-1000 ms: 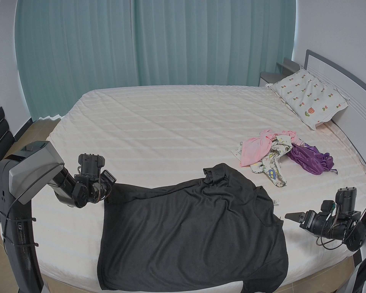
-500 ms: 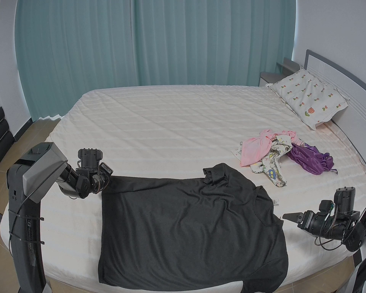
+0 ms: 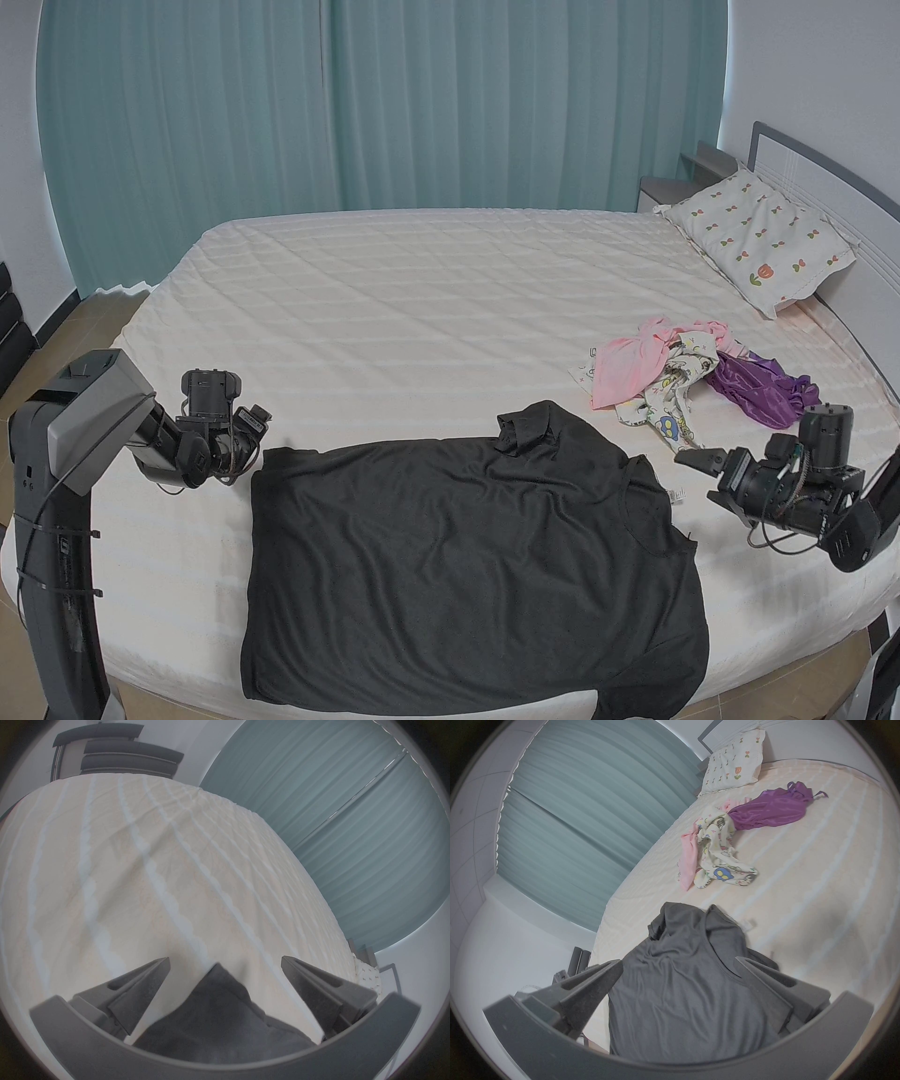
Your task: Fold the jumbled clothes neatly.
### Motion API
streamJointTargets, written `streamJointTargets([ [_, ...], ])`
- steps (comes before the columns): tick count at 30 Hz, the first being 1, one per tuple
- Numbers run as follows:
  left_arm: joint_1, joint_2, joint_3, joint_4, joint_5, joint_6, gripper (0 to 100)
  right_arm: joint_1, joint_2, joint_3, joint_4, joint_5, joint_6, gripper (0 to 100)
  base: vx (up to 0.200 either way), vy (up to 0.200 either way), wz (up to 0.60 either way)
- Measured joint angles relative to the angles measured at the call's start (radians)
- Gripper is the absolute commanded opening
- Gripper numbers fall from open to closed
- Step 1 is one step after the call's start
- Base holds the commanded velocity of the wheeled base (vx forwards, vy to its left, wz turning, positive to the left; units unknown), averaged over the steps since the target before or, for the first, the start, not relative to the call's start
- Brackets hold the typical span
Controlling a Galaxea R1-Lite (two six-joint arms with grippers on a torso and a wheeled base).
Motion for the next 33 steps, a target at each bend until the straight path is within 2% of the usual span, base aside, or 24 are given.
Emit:
streamJointTargets([
  [8,-0.012,-0.169,0.241,-0.011,-0.094,-0.06,100,0.121,0.145,-0.324,0.147,-0.127,0.074,100,0.0,0.0,0.0],
  [14,-0.035,-0.298,0.433,-0.05,-0.175,-0.141,100,0.205,0.274,-0.599,0.318,-0.188,0.102,100,0.0,0.0,0.0],
  [19,-0.052,-0.364,0.551,-0.129,-0.213,-0.183,100,0.264,0.377,-0.816,0.447,-0.234,0.12,100,0.0,0.0,0.0],
  [25,-0.068,-0.4,0.643,-0.202,-0.236,-0.218,100,0.319,0.51,-1.028,0.562,-0.284,0.129,100,0.0,0.0,0.0],
  [33,-0.081,-0.403,0.686,-0.224,-0.244,-0.23,100,0.34,0.66,-1.25,0.668,-0.33,0.131,100,0.0,0.0,0.0],
])
